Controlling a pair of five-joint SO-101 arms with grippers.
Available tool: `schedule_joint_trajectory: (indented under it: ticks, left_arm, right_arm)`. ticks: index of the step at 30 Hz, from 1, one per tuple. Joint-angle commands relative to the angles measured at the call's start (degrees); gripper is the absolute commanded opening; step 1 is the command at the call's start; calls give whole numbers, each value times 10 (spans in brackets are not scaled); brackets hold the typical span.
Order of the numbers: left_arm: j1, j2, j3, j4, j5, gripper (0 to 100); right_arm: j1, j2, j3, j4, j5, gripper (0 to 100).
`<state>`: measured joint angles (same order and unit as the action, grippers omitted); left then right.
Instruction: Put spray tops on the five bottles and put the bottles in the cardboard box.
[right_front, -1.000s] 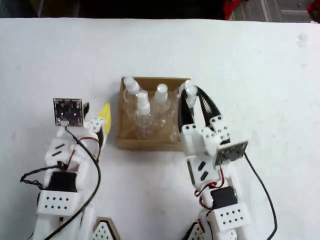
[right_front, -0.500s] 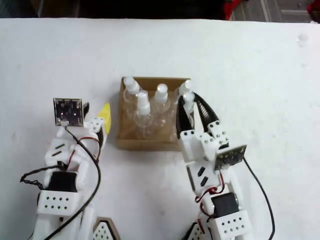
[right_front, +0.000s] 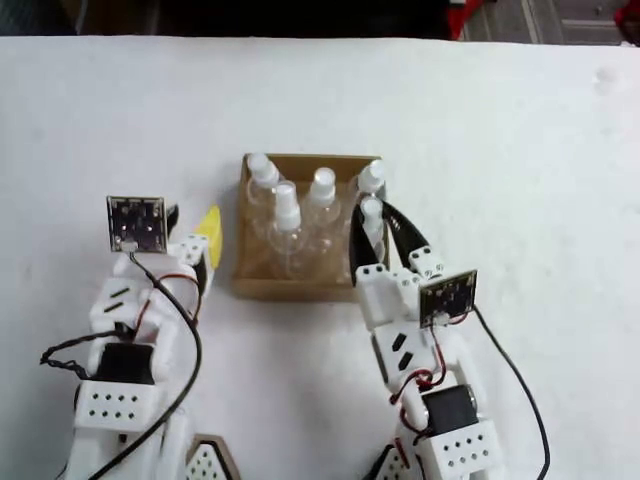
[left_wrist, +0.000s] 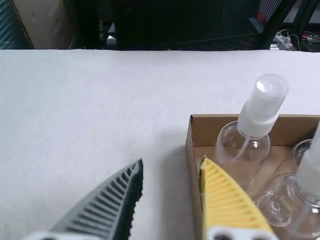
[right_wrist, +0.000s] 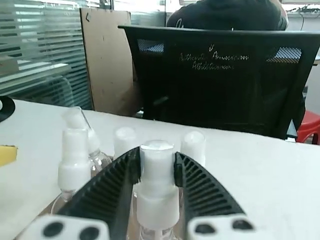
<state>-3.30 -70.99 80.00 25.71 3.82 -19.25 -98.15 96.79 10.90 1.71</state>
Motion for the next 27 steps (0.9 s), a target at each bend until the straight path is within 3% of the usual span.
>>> schedule_joint_trajectory:
  ticks: [1,18,24,27]
  left_arm:
    - [2,-12,-5,-12,-8,176]
    - [2,-12,-4,-15,-8,176]
    - [2,-12,-4,-15,-8,176]
    - [2,-12,-4,-15,-8,176]
  right_arm:
    - [-1,-5,4,17,2,16]
    - [-6,-10,4,89,6,23]
    - [-6,-9,4,93,2,186]
    - [-6,-10,4,89,1,175]
